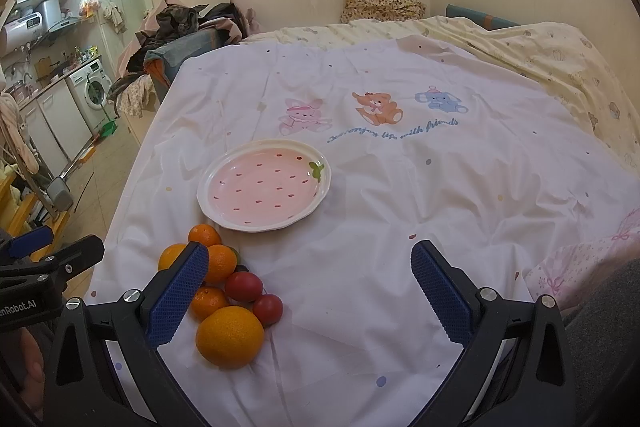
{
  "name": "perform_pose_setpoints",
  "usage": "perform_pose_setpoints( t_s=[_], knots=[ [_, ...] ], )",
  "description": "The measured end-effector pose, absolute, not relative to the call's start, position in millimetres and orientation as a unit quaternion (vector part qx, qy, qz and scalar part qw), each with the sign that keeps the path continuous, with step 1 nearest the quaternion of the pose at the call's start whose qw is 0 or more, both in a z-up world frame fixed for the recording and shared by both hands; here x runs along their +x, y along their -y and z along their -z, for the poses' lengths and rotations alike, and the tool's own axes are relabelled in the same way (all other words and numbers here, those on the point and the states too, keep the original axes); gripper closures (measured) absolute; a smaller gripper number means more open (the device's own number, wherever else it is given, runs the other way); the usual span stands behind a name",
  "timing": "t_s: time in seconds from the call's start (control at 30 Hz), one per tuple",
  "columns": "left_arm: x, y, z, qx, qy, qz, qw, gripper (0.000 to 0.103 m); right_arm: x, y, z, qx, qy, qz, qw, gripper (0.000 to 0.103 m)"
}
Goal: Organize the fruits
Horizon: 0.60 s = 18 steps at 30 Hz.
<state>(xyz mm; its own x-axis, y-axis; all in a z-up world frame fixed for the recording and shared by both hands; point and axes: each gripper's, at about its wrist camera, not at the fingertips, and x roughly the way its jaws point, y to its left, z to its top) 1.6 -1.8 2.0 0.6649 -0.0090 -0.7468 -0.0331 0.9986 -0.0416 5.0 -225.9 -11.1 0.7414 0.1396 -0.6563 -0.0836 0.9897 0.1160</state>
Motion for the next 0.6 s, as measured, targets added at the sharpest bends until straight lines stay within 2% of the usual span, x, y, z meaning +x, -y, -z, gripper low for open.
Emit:
perform_pose_setpoints(
  t_s=[0.6],
  knots=[
    [1.3,2.1,-3.0,-0.026,-0.41,-0.006,0.912,0.0,6.8,225.9,19.8,0.035,-0.355,-0.063,0.932,0.0]
  ],
)
